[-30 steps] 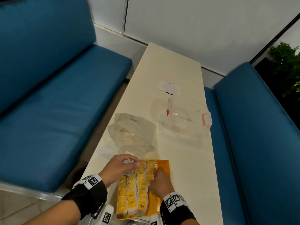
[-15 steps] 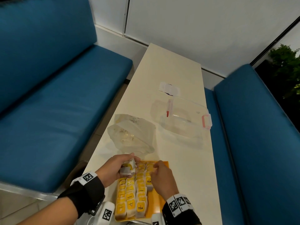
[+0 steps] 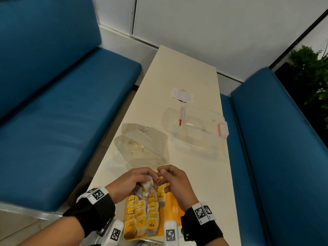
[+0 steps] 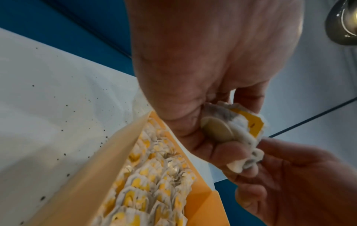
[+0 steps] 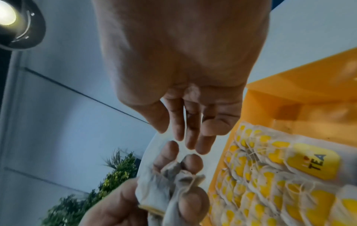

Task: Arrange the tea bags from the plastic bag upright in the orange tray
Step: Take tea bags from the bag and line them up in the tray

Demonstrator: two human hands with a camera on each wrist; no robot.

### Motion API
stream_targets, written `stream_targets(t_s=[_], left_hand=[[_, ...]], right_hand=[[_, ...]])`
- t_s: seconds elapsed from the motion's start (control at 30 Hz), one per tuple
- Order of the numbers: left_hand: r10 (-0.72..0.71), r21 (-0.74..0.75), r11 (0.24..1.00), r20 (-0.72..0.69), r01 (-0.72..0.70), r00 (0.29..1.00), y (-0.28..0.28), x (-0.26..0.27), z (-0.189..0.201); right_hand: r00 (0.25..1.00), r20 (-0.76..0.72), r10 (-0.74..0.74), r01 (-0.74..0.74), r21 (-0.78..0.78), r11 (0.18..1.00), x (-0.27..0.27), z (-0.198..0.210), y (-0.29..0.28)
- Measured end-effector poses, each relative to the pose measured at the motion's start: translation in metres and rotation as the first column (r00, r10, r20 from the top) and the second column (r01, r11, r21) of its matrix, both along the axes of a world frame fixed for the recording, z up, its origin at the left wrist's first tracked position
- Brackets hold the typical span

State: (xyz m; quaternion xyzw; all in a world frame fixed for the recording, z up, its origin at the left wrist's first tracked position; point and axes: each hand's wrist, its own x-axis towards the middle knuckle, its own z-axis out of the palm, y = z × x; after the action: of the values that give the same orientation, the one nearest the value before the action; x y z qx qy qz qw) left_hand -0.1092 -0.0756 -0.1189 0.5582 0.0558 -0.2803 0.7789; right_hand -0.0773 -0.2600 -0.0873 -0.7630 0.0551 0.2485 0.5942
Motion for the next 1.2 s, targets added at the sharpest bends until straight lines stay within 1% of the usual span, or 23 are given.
stream_targets(t_s=[0.1, 0.17, 0.23, 0.27, 0.33, 0.4, 0.47, 0.57, 0.73, 0.8, 0.87, 0.93, 1.03, 1.07, 1.13, 1.2], left_hand=[[-0.025, -0.068, 0.997, 0.017, 0.026, 1.000, -0.003, -0.002, 0.000], [-0.029, -0.085, 0.996, 0.015, 0.030, 0.999, -0.007, -0.003, 0.003], [-0.029, -0.060, 0.998, -0.004, 0.029, 1.000, -0.010, -0.005, 0.004], [-0.017, -0.024, 1.000, -0.007, 0.017, 1.000, -0.010, -0.005, 0.002], [-0.009, 0.042, 0.999, 0.006, 0.008, 1.000, -0.010, -0.005, -0.002], [-0.027, 0.074, 0.997, 0.022, 0.025, 0.999, -0.010, -0.005, -0.001], [-0.029, 0.069, 0.997, 0.024, 0.027, 0.999, -0.011, -0.007, 0.003], [0.024, 0.042, 0.999, 0.018, -0.025, 1.000, -0.010, -0.008, 0.004], [0.112, -0.005, 0.994, -0.059, -0.113, 0.992, -0.008, -0.009, 0.000], [0.120, -0.024, 0.992, -0.095, -0.123, 0.988, -0.007, -0.008, -0.001], [0.117, -0.054, 0.991, -0.141, -0.126, 0.983, -0.006, -0.008, -0.003], [0.118, -0.096, 0.986, -0.187, -0.138, 0.975, -0.006, -0.008, -0.003], [0.098, -0.140, 0.981, -0.224, -0.131, 0.970, -0.006, -0.007, -0.003], [0.086, -0.147, 0.982, -0.227, -0.121, 0.970, -0.006, -0.007, -0.002], [0.070, -0.143, 0.984, -0.221, -0.103, 0.973, -0.006, -0.007, -0.002], [0.085, -0.126, 0.985, -0.225, -0.116, 0.971, -0.006, -0.007, -0.002]], right_hand=[[0.998, -0.065, -0.004, 0.008, 0.059, 0.998, 0.001, 0.002, 0.001], [0.998, -0.058, -0.008, 0.011, 0.054, 0.998, 0.000, 0.001, 0.001], [0.999, -0.036, -0.025, 0.026, 0.026, 0.999, 0.000, 0.000, 0.001], [0.999, -0.030, -0.027, 0.028, 0.020, 0.999, -0.001, -0.001, 0.001], [1.000, -0.029, 0.005, -0.004, 0.024, 1.000, -0.003, -0.002, 0.000], [0.999, 0.001, 0.048, -0.048, -0.014, 0.999, -0.004, -0.001, 0.000], [0.998, 0.039, 0.039, -0.037, -0.041, 0.998, -0.004, -0.001, -0.001], [0.998, 0.057, -0.013, 0.014, -0.022, 1.000, -0.003, -0.002, -0.003], [0.992, 0.112, -0.064, 0.060, 0.043, 0.997, -0.002, 0.005, -0.006], [0.992, 0.122, -0.036, 0.031, 0.047, 0.998, -0.002, 0.009, -0.007], [0.992, 0.122, 0.030, -0.037, 0.051, 0.998, -0.003, 0.012, -0.008], [0.985, 0.145, 0.098, -0.101, 0.014, 0.995, -0.003, 0.012, -0.009], [0.969, 0.210, 0.133, -0.116, -0.090, 0.989, -0.003, 0.009, -0.011], [0.957, 0.252, 0.142, -0.113, -0.124, 0.986, -0.003, 0.009, -0.012], [0.912, 0.362, 0.195, -0.122, -0.216, 0.969, -0.003, 0.010, -0.013], [0.880, 0.416, 0.229, -0.117, -0.278, 0.953, 0.001, 0.017, -0.017]])
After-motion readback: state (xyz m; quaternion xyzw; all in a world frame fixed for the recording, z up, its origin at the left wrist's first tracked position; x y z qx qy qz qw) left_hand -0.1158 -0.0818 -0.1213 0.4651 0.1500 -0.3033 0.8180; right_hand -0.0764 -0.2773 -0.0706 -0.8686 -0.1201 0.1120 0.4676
